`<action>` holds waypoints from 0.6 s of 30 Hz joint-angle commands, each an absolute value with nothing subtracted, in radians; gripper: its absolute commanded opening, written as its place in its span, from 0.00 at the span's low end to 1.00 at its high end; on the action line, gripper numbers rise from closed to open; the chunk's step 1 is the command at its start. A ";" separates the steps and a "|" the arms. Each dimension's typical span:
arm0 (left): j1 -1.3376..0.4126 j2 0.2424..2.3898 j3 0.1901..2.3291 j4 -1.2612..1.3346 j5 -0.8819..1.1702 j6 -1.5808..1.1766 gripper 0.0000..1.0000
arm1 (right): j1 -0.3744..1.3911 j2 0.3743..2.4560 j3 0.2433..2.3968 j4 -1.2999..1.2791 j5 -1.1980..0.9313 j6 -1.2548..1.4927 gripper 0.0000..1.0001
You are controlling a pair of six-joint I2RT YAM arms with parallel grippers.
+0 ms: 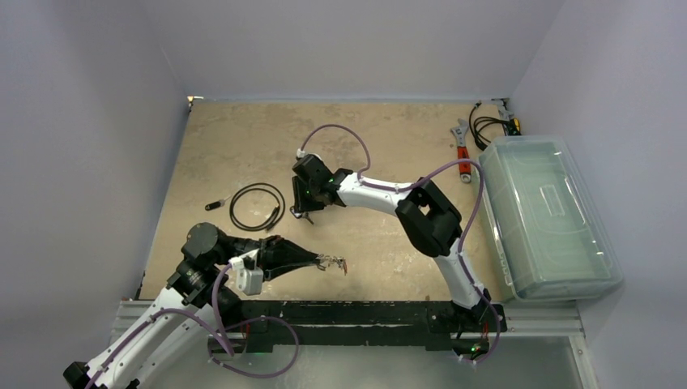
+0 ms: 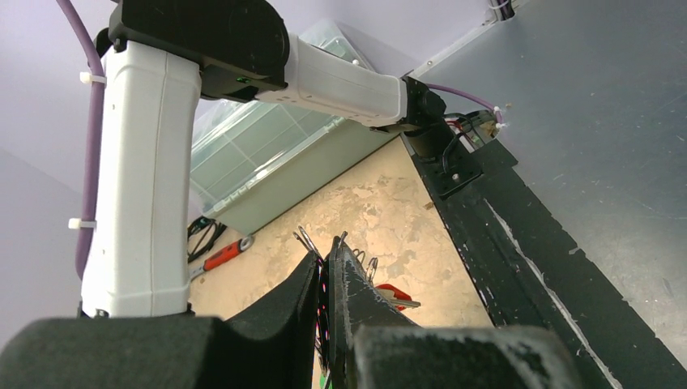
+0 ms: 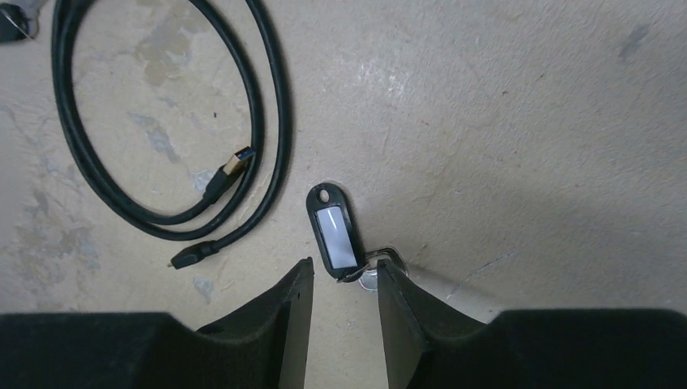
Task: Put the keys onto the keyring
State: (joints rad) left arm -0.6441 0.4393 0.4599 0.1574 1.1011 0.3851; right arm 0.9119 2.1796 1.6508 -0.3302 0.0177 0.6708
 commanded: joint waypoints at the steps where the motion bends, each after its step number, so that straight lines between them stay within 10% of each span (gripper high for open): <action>1: -0.652 0.424 0.456 0.218 1.098 0.388 0.00 | 0.926 2.173 1.683 -0.324 0.051 0.695 0.38; 18: -0.651 0.425 0.455 0.216 1.086 0.393 0.00 | 0.928 2.209 1.681 -0.354 0.058 0.670 0.00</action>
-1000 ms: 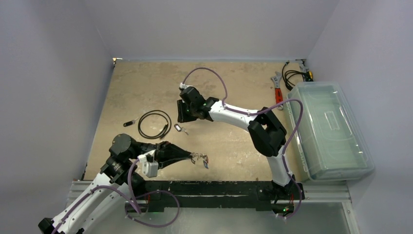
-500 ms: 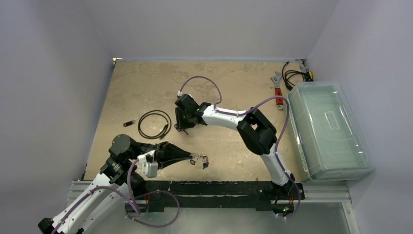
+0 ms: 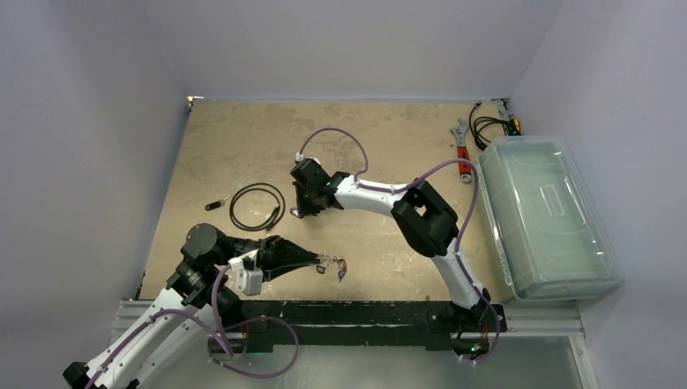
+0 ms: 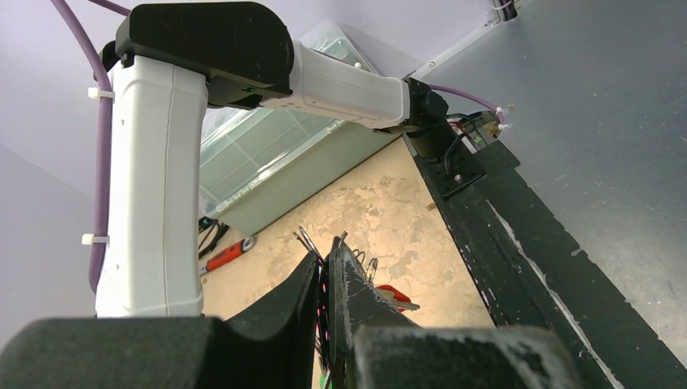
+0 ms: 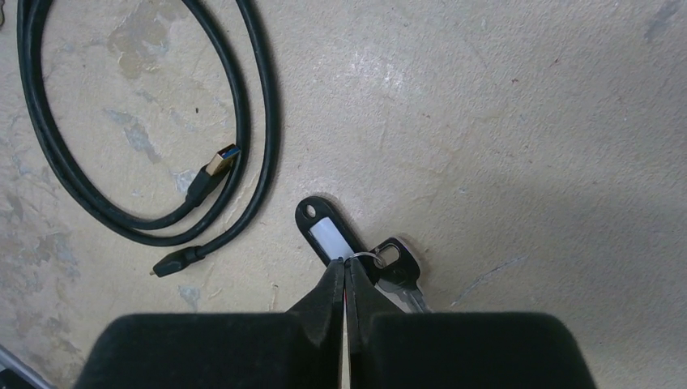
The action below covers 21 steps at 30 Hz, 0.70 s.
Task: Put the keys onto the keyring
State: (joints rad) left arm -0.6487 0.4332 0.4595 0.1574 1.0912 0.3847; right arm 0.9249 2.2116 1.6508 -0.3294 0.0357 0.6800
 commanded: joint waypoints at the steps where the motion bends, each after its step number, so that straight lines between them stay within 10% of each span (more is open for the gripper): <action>1: -0.651 0.425 0.455 0.215 1.085 0.394 0.00 | 0.929 2.206 1.680 -0.361 0.058 0.663 0.00; 21: -0.652 0.438 0.451 0.213 1.079 0.396 0.00 | 0.928 1.901 1.319 -0.223 0.020 0.413 0.00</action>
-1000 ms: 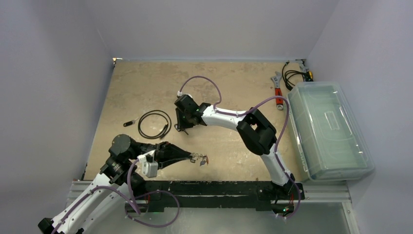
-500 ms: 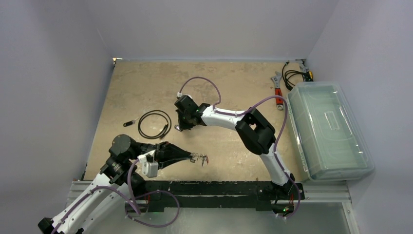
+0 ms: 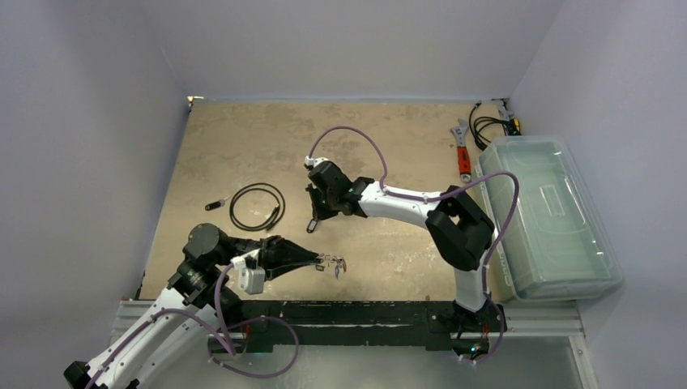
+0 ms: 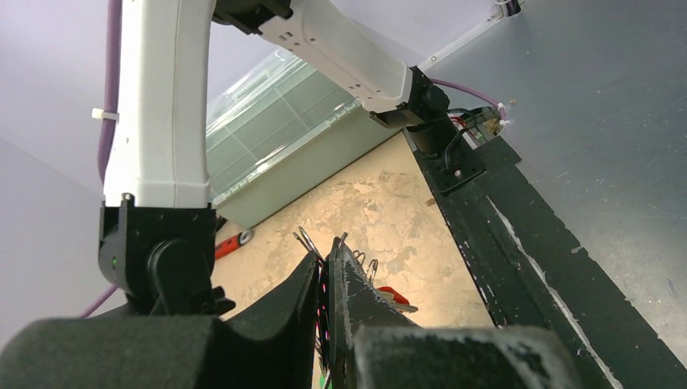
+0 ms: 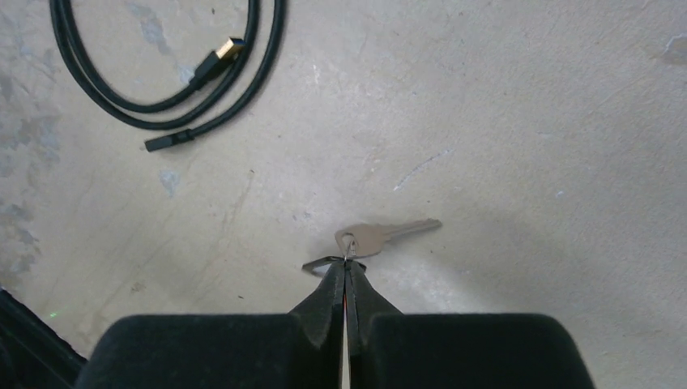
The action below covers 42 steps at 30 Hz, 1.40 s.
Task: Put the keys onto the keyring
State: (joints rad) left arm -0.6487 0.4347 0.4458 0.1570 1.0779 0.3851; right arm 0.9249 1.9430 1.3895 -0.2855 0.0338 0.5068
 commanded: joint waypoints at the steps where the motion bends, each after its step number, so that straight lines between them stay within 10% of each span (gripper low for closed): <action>1: -0.652 0.439 0.450 0.213 1.080 0.396 0.00 | 0.928 1.894 1.297 -0.207 0.012 0.392 0.00; 42: -0.661 0.442 0.459 0.168 1.031 0.433 0.00 | 0.927 1.642 0.921 -0.155 0.095 0.346 0.00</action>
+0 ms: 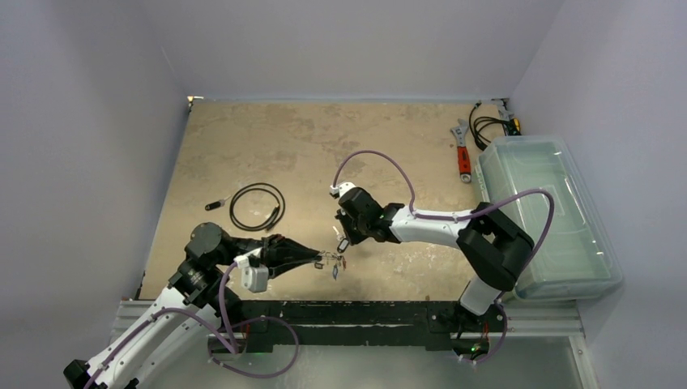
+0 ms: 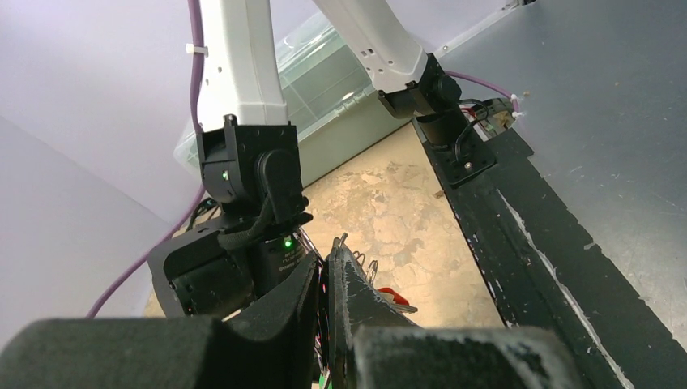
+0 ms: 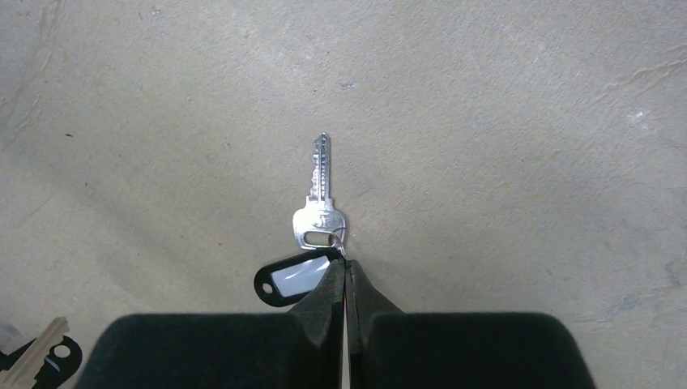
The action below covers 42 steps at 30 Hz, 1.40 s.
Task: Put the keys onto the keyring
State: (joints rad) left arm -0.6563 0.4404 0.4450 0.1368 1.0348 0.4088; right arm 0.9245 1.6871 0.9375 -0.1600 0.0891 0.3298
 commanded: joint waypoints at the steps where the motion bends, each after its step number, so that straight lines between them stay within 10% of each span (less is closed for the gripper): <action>1: -0.661 0.441 0.458 0.169 1.031 0.434 0.00 | 0.927 1.637 0.921 -0.154 0.090 0.343 0.00; 14: -0.661 0.451 0.458 0.169 1.034 0.434 0.00 | 0.917 1.582 0.890 -0.117 0.054 0.290 0.43; 42: -0.660 0.462 0.458 0.164 1.032 0.436 0.00 | 0.905 1.673 0.903 -0.082 0.002 0.241 0.22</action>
